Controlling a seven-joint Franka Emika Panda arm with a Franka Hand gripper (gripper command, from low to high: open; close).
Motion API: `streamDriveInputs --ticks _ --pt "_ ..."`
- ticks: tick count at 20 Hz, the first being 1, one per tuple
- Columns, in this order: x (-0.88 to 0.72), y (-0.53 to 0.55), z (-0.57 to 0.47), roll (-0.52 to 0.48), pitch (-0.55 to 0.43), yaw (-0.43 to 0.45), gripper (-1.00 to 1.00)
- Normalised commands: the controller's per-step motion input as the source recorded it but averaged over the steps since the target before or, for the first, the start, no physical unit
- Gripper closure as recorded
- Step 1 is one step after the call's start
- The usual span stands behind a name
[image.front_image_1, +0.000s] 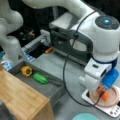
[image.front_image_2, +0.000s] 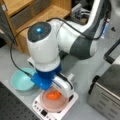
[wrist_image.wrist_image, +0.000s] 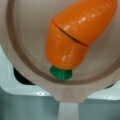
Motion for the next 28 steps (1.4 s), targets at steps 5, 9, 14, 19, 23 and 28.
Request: streamDriveInputs --ticks 5,9,14,19,23,28 --pt "-0.19 -0.09 -0.19 -0.187 -0.08 0.036 -1.0" --pt "-0.12 -0.07 -0.18 -0.165 -0.121 0.059 -1.0" --pt "-0.06 -0.02 -0.15 -0.164 -0.113 0.058 -1.0" --pt "0.09 0.05 -0.12 -0.131 -0.025 0.081 -1.0" --pt "0.23 0.12 -0.06 -0.087 0.015 0.088 -1.0" --pt "0.28 0.11 0.08 -0.092 0.072 0.067 -1.0"
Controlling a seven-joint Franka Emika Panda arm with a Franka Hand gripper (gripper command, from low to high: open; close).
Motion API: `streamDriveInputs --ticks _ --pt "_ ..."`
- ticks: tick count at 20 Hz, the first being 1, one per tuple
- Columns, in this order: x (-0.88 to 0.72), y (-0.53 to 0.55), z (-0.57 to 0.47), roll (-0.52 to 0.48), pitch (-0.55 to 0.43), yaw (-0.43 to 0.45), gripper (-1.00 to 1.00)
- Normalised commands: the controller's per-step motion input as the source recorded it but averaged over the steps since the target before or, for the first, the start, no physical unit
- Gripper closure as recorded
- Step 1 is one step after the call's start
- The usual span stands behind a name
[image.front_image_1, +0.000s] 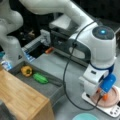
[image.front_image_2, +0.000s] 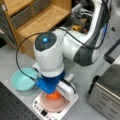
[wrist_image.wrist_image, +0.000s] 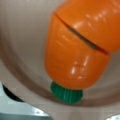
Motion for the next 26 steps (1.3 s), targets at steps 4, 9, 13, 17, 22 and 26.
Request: streamDriveInputs --ticks 4,9,13,17,22,26 --pt "0.3 -0.02 0.09 -0.08 0.068 0.085 -1.0" --pt "0.26 -0.08 0.1 -0.053 0.086 0.095 -1.0" --pt "0.3 -0.12 0.05 -0.067 0.119 0.095 -1.0" --pt "0.37 -0.15 -0.02 -0.075 0.102 0.101 -1.0" --pt "0.4 -0.11 -0.01 -0.071 0.11 0.096 -1.0" --pt "0.4 -0.08 0.04 -0.083 0.112 0.103 -1.0"
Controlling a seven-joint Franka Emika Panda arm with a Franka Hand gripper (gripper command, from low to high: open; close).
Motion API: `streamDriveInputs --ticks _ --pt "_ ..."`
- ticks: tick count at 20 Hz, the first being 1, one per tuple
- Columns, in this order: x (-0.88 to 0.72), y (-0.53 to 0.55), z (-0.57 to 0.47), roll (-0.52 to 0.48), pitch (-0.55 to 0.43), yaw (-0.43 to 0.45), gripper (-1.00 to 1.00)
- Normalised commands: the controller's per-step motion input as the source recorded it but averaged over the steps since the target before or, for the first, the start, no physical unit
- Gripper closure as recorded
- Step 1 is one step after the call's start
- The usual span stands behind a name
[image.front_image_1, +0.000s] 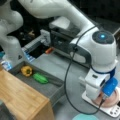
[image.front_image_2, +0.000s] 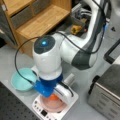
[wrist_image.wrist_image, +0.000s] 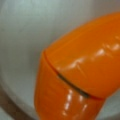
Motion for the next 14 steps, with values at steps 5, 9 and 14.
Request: streamDriveInputs --ticks 5,9,14 --pt "0.39 -0.09 0.04 -0.09 0.113 0.101 -1.0" --pt "0.35 -0.05 0.08 -0.101 0.123 0.09 -1.0" --pt "0.31 -0.03 0.07 -0.106 0.125 0.084 -1.0"
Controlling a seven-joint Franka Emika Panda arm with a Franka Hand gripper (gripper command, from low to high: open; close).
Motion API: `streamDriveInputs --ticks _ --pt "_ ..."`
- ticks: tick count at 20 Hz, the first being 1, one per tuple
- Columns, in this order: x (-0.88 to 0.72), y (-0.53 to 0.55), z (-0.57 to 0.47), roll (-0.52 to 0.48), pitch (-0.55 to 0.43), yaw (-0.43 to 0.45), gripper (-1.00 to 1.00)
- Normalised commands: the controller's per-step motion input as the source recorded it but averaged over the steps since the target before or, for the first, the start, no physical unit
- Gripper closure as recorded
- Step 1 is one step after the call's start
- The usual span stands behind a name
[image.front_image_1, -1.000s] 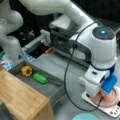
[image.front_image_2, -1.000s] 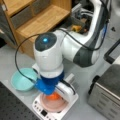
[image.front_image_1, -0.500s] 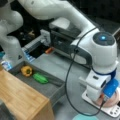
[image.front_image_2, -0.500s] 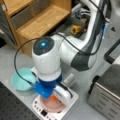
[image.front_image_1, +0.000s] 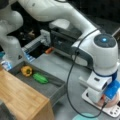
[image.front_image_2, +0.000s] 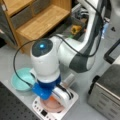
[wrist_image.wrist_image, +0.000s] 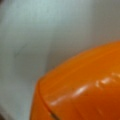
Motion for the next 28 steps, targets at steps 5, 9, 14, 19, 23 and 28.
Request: streamDriveInputs --ticks 5,9,14,19,23,28 --pt "0.26 0.0 0.06 -0.113 0.125 0.077 -1.0" --pt "0.2 0.01 0.0 -0.12 0.105 0.077 -1.0" --pt "0.17 0.0 -0.05 -0.129 0.08 0.084 -1.0" --pt "0.1 -0.05 0.01 -0.138 0.06 0.109 -1.0" --pt "0.05 -0.1 -0.01 -0.143 0.045 0.122 -1.0" --pt "0.01 -0.09 -0.01 -0.146 0.045 0.133 1.0"
